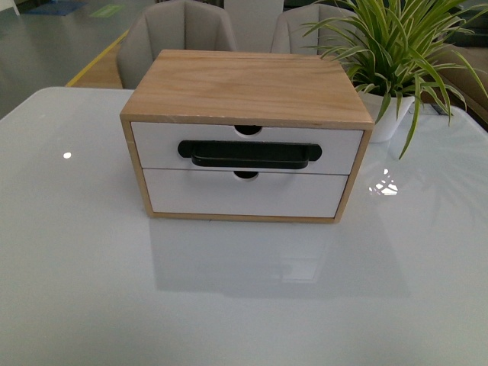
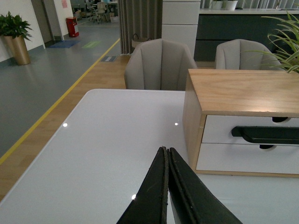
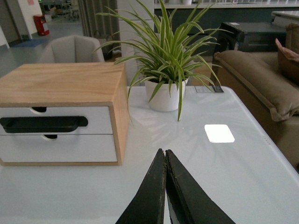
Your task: Close drawer sideways
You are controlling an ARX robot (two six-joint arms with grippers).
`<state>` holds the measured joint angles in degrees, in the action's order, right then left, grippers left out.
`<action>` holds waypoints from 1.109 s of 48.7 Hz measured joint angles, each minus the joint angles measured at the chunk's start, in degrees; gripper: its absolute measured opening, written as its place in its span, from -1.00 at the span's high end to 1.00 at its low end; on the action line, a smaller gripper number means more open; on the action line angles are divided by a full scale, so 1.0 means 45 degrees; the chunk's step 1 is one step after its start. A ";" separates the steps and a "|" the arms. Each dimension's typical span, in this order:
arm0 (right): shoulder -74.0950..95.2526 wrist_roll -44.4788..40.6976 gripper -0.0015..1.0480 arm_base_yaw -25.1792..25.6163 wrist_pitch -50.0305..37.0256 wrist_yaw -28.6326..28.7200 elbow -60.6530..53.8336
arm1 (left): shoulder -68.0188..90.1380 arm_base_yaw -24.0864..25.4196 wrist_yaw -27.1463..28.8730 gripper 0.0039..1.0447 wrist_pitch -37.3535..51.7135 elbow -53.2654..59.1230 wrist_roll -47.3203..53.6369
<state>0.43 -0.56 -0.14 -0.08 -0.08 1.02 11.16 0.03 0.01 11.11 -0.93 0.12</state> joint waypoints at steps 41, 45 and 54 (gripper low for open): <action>-0.0029 -0.0005 0.15 0.0000 0.0000 0.0000 0.0000 | -0.2399 0.0000 0.0000 -0.03 -0.2453 0.0000 -0.0005; -0.0029 -0.0005 -0.08 0.0000 0.0000 0.0000 0.0000 | -0.2399 0.0000 0.0000 -0.27 -0.2453 0.0000 -0.0005; -0.0029 -0.0005 -0.83 0.0000 0.0000 0.0000 0.0000 | -0.2399 0.0000 0.0000 -0.84 -0.2453 0.0000 0.0000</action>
<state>0.30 -0.58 -0.14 -0.08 -0.08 1.02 0.36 0.03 0.01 0.08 -0.93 0.12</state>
